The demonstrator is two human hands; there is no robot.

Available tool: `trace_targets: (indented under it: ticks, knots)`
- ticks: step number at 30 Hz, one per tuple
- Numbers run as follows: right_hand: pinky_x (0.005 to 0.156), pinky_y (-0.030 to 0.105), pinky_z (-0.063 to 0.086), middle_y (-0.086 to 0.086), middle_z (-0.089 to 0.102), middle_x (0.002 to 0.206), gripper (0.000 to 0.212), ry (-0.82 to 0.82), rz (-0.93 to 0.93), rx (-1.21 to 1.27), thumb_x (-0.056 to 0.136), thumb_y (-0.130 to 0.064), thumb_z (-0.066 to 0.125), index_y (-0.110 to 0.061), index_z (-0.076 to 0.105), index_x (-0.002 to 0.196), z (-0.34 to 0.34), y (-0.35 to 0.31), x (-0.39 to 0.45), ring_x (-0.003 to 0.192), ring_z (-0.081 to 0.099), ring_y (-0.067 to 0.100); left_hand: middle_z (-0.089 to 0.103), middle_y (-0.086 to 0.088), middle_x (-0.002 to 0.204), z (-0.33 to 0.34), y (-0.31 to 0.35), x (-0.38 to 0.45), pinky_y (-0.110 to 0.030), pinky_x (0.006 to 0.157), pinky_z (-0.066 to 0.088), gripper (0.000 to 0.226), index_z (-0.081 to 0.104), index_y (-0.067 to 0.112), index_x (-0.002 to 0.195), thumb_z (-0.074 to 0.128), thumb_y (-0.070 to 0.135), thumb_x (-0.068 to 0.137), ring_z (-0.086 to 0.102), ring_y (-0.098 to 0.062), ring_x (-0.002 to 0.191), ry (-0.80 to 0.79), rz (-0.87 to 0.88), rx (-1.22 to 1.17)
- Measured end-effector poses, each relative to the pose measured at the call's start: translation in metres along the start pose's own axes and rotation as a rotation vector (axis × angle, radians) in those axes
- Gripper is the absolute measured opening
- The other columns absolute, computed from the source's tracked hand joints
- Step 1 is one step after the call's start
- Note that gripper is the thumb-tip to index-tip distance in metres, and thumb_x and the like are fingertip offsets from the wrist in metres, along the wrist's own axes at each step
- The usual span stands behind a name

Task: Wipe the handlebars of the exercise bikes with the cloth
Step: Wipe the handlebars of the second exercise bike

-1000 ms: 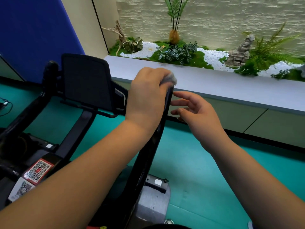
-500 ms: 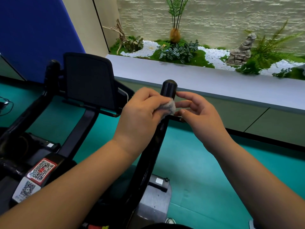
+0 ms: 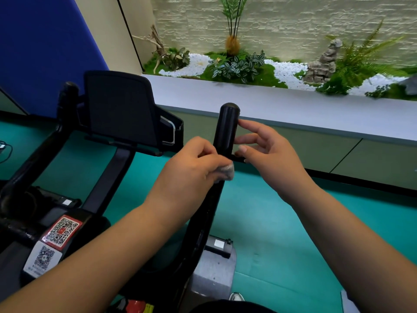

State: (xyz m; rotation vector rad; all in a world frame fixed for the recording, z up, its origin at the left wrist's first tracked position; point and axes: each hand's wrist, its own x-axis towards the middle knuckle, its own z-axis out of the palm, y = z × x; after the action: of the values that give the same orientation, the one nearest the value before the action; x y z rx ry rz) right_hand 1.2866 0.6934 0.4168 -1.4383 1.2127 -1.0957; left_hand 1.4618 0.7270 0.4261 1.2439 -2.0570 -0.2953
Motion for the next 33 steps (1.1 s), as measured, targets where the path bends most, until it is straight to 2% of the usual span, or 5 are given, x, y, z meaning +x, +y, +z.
trace_targets:
  ticks: [5,12,21,25,33]
  knots:
    - [0.086,0.031,0.053,-0.005,0.068,0.102,0.050,-0.009,-0.005,-0.002,0.091,-0.009,0.062,-0.039,0.052,0.130,0.002,-0.001,-0.004,0.096,0.066,0.022,0.053,0.006,0.087,-0.015,-0.001,-0.017,-0.006,0.067,0.039,0.017,0.075,0.020,0.090,0.066,0.023,0.076,0.048,0.000,0.077,-0.146,0.030,0.111]
    - [0.082,0.032,0.054,-0.003,0.068,0.104,0.052,-0.026,0.006,-0.014,0.089,-0.013,0.066,-0.040,0.051,0.131,0.001,-0.004,-0.008,0.097,0.066,0.022,0.053,-0.004,0.087,-0.002,0.004,0.003,0.002,0.069,0.038,0.013,0.074,0.008,0.092,0.071,0.012,0.079,0.050,0.008,0.079,0.016,-0.044,-0.054]
    - [0.083,0.032,0.054,-0.003,0.069,0.103,0.056,0.024,0.011,-0.025,0.086,-0.018,0.070,-0.037,0.050,0.135,0.009,0.005,-0.011,0.095,0.066,0.023,0.057,0.002,0.085,-0.028,-0.002,-0.031,0.004,0.072,0.033,0.017,0.076,0.018,0.086,0.069,0.015,0.071,0.053,-0.002,0.074,-0.257,0.140,0.095]
    - [0.076,0.029,0.052,-0.003,0.069,0.104,0.060,0.041,0.038,-0.017,0.081,-0.021,0.075,-0.033,0.049,0.135,0.016,0.006,-0.014,0.091,0.067,0.021,0.055,0.000,0.086,-0.020,-0.003,-0.012,0.003,0.072,0.034,0.015,0.076,0.013,0.090,0.075,0.008,0.076,0.051,0.014,0.083,-0.121,-0.006,-0.059]
    - [0.078,0.027,0.053,-0.005,0.069,0.104,0.055,0.061,0.076,-0.046,0.082,-0.023,0.075,-0.031,0.052,0.132,0.018,0.002,-0.020,0.093,0.066,0.018,0.056,0.007,0.085,-0.026,-0.009,-0.037,-0.001,0.072,0.036,0.022,0.076,0.018,0.092,0.069,0.022,0.072,0.051,0.000,0.078,-0.139,0.031,-0.007]
